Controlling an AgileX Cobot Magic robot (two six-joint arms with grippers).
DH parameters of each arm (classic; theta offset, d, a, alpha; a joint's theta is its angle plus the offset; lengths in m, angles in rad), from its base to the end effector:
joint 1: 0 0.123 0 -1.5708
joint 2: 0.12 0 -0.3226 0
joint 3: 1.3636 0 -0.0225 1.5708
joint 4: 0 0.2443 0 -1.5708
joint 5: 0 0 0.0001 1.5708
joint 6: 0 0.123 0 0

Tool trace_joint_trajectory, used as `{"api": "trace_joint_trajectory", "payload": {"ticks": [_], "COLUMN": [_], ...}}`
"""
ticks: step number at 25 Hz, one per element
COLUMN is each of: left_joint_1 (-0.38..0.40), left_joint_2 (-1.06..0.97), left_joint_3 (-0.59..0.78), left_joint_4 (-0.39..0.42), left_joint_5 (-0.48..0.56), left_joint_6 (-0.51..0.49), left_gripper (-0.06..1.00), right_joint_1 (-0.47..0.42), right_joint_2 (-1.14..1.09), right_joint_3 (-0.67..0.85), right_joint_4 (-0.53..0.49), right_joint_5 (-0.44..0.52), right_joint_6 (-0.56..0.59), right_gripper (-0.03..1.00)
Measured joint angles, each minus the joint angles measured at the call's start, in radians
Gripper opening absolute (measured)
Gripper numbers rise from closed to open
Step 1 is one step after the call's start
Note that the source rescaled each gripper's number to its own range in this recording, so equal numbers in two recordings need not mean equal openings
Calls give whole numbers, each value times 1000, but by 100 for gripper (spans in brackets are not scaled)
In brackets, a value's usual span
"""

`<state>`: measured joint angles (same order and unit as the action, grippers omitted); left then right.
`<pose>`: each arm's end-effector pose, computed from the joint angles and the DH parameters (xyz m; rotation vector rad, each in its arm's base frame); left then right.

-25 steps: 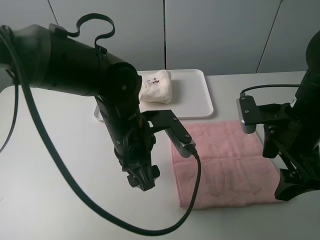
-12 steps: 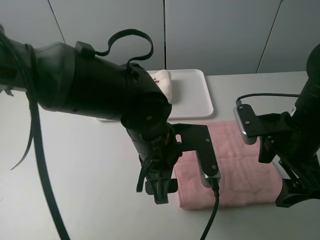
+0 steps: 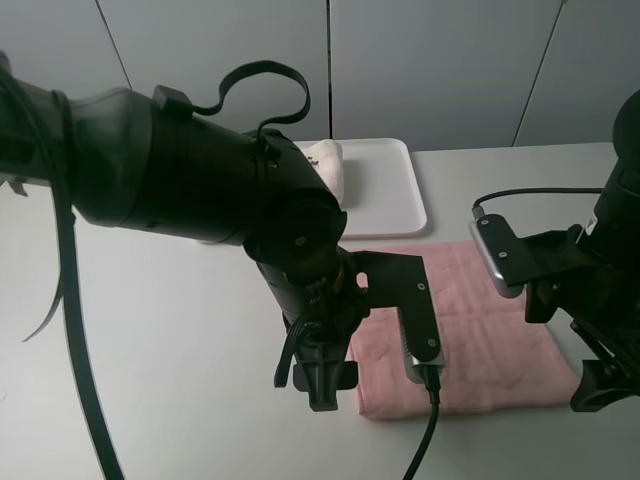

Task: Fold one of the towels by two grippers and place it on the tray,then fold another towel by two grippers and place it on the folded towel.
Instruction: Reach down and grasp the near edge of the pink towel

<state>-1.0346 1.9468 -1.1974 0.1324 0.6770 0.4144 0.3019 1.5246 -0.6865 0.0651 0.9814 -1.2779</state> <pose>0.2073 -0.3288 0.1551 2.0163 2.0739 0.0282 0.1871 0.0652 0.1733 2.0997 -2.1671 -0.1827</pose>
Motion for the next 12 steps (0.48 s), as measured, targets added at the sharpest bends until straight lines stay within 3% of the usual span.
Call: {"api": "trace_joint_trajectory", "payload": {"ticks": [4, 12], "left_joint_1": [0, 0], "left_joint_2": [0, 2], "left_joint_3": [0, 0], "left_joint_4": [-6, -42], "left_joint_5": [-7, -11], "left_joint_6": [4, 25], "left_gripper": [97, 97], "right_joint_1": [0, 0], "right_joint_2": [0, -2], "right_joint_3": [4, 138], "right_joint_4": [8, 1], "right_joint_5": [-15, -193], "right_joint_6": [-12, -7], "right_gripper": [100, 100]}}
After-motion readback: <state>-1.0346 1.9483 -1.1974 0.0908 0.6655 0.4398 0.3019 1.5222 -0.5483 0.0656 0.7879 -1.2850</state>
